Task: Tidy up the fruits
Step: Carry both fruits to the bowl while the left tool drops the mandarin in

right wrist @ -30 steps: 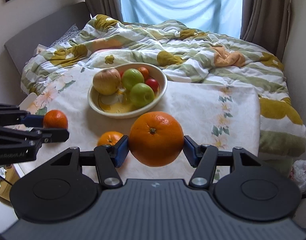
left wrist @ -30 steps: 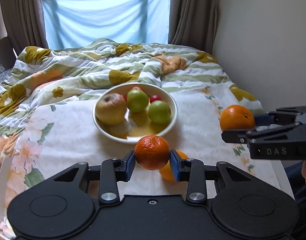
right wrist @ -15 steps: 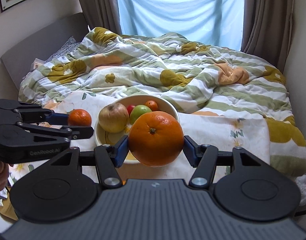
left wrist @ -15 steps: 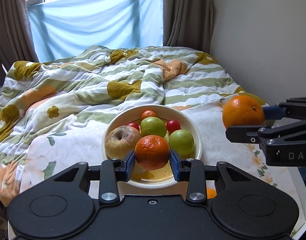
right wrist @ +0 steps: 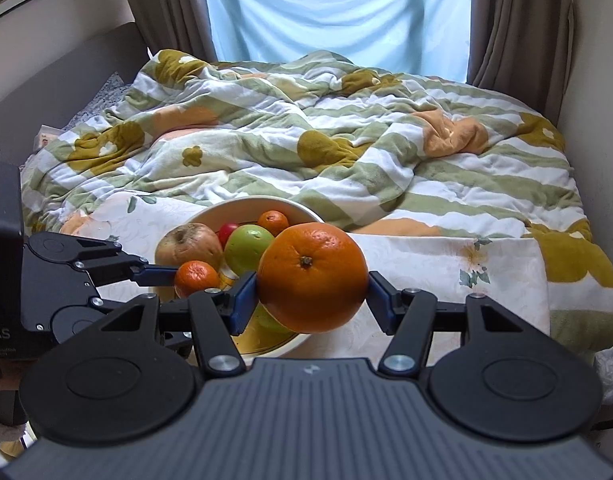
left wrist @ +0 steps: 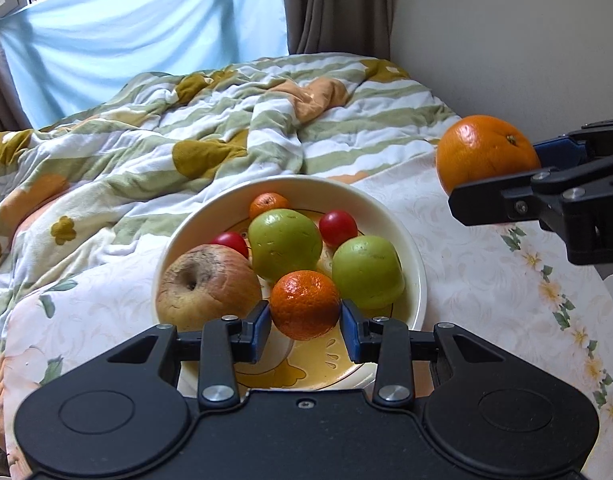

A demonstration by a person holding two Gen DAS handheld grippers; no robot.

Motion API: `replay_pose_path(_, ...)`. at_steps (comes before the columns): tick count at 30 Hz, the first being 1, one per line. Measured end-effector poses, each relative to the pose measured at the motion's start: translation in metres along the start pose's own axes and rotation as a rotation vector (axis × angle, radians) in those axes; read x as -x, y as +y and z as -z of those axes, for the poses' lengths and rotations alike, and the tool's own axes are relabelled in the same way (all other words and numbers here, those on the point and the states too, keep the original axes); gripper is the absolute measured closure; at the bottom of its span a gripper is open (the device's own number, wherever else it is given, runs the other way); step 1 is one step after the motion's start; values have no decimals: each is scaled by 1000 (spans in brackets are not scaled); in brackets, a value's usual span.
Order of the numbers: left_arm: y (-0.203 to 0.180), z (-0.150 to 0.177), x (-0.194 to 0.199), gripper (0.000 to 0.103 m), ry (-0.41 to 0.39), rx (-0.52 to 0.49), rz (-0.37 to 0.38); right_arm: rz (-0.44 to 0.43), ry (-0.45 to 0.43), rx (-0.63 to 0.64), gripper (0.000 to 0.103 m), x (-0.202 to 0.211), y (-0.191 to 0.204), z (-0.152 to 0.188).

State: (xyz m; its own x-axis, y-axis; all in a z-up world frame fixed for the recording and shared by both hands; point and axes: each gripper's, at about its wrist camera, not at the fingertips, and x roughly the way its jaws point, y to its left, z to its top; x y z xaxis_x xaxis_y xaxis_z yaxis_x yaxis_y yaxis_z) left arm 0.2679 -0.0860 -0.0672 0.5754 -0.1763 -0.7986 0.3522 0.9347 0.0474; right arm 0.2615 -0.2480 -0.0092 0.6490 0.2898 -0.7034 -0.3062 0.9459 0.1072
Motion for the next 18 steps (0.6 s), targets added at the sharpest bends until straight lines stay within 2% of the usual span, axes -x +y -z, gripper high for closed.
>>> replay_pose_path(4,-1,1,-5,61,20,8,14,8,11,-10,30,-5,-4,0)
replay_pose_path(6,-1,2,-4,46,22,13,26,11,15,-8,29,-6,-4,-1)
replay_pose_path(7,-1,2,-2,25,13,12,26,13,16,-6,29,-6,-4,-1)
replay_pose_path(8,-2,3,2,9,-1,10,24,16,17,-4,30,-7,-3,-2)
replay_pose_path(9,-2,5,6,6,-13,8,26,18,17,-2,30,-7,-3,-2)
replay_pose_path(18,9,27,40,5,-17,62,24,-6,15,30,30,-4,14,-7)
